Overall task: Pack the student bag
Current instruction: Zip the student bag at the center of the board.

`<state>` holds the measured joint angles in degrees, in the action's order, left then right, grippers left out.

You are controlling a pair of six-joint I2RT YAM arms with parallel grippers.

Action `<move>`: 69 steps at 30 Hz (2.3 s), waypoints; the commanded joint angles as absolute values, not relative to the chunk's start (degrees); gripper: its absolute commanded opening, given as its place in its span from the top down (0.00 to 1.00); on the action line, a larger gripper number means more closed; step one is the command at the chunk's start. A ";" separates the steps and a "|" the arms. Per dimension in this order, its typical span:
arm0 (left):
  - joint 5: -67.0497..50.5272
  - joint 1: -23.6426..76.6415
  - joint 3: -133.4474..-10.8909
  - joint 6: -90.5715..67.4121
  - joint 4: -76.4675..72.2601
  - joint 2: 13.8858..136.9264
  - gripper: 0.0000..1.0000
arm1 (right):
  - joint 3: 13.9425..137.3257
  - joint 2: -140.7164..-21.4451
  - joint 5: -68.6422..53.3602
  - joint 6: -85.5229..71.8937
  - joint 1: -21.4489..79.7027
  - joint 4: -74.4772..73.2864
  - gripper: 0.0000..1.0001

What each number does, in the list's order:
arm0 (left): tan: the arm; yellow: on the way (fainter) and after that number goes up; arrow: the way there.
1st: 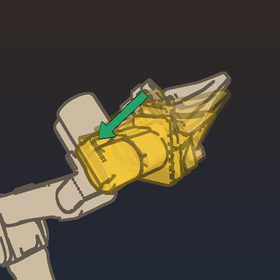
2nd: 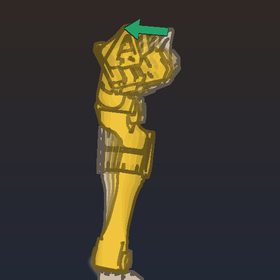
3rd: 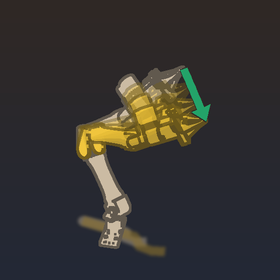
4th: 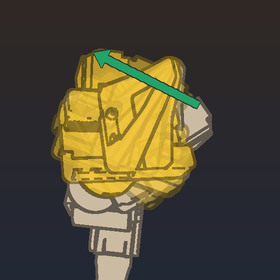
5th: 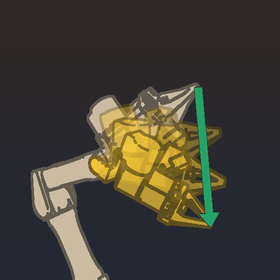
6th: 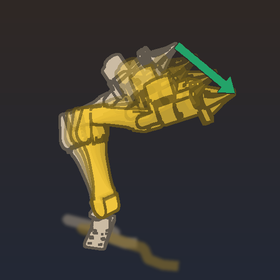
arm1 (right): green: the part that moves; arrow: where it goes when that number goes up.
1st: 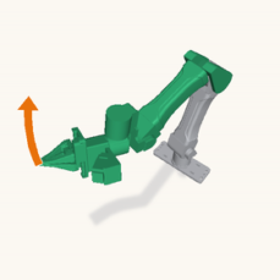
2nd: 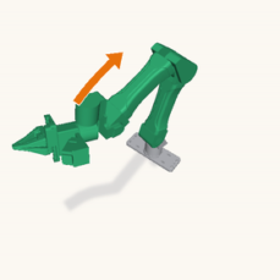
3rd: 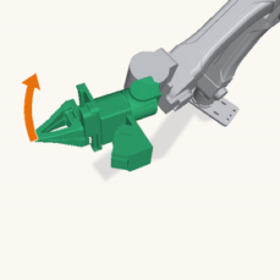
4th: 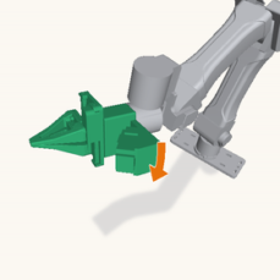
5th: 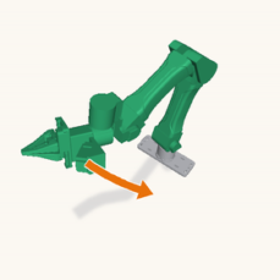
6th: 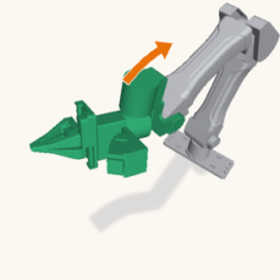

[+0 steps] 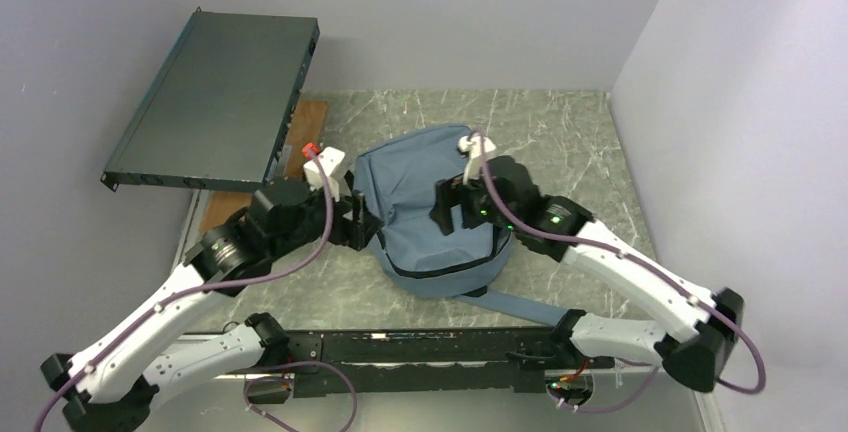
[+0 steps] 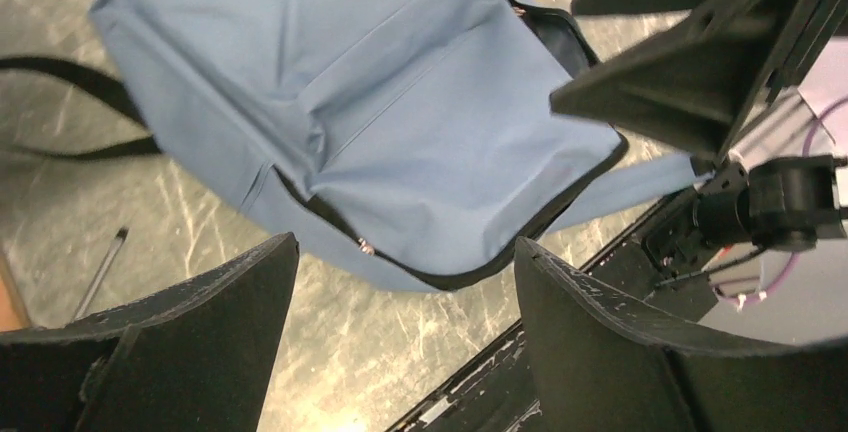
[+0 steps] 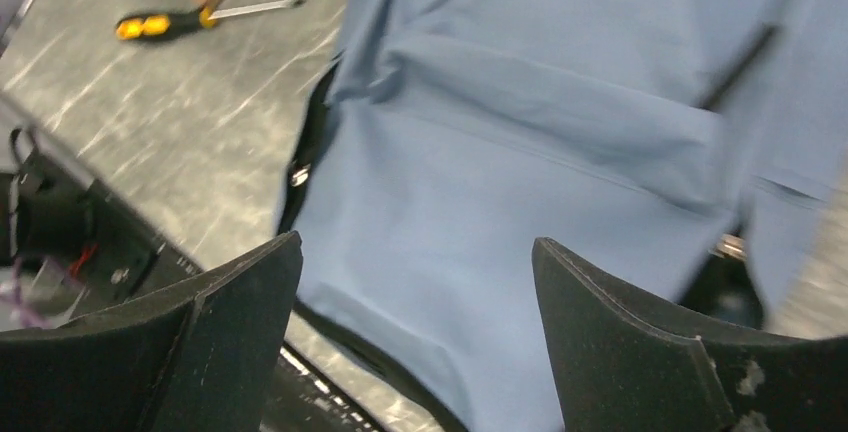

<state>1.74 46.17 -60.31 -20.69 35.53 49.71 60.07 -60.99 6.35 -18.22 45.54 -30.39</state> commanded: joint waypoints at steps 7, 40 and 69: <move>8.03 45.48 -47.91 -34.47 37.03 43.09 0.15 | 60.73 -78.08 -6.73 -27.04 53.36 -13.17 0.24; 6.83 45.46 -31.67 -41.91 34.47 32.86 0.12 | 64.35 -99.27 -6.97 -28.86 53.70 -0.88 0.68; 4.98 45.40 -35.15 -41.91 33.08 41.39 0.16 | 66.09 -99.25 -13.76 -31.65 48.25 -5.77 0.78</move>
<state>6.11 45.58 -32.18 -41.41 34.92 41.58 64.05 -99.46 -13.13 -33.50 47.94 -5.72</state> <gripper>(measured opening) 0.845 0.226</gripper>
